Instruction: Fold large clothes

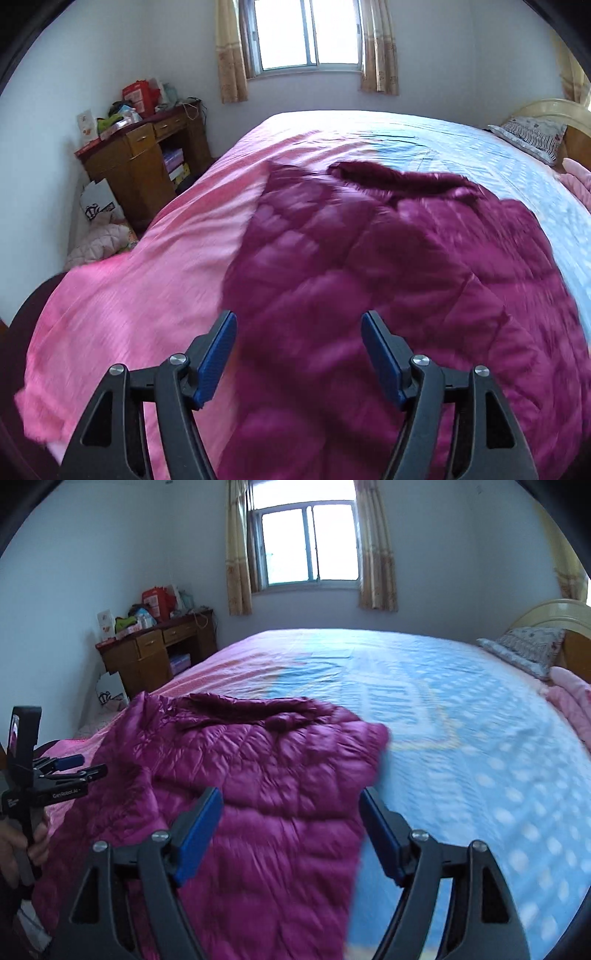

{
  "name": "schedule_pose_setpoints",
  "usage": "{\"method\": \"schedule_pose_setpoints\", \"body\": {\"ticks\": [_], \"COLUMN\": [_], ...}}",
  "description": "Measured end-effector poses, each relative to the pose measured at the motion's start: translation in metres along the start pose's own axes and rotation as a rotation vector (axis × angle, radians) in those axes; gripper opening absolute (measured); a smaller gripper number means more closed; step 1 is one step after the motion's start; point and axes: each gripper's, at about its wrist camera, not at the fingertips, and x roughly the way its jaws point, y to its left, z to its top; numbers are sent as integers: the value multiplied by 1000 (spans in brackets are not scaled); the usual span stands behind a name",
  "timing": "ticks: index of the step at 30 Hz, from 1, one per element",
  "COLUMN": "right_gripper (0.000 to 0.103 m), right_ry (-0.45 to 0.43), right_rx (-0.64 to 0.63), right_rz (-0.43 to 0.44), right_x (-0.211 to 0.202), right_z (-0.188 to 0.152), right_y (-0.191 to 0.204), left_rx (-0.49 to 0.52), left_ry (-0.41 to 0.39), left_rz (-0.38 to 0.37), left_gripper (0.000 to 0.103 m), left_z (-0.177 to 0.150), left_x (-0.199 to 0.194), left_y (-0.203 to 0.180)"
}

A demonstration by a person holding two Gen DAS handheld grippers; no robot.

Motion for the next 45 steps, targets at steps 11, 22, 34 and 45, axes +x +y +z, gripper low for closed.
{"method": "schedule_pose_setpoints", "body": {"ticks": [11,22,34,45], "right_gripper": [91,63,18,66], "right_ry": [65,411,192,47], "right_rx": [175,202,-124,-154], "right_rz": [77,366,186,-39], "right_x": [-62,114,148,181], "right_z": [-60,-29,81,75], "right_y": [-18,101,123,92], "left_rx": [-118,-154,-252,-200], "left_ry": [13,-6,-58,53], "left_rz": [-9,67,46,90], "left_gripper": [71,71,71,71], "left_z": [-44,-22,29,53], "left_x": [-32,-30,-6,79], "left_y": [25,56,73,27]}}
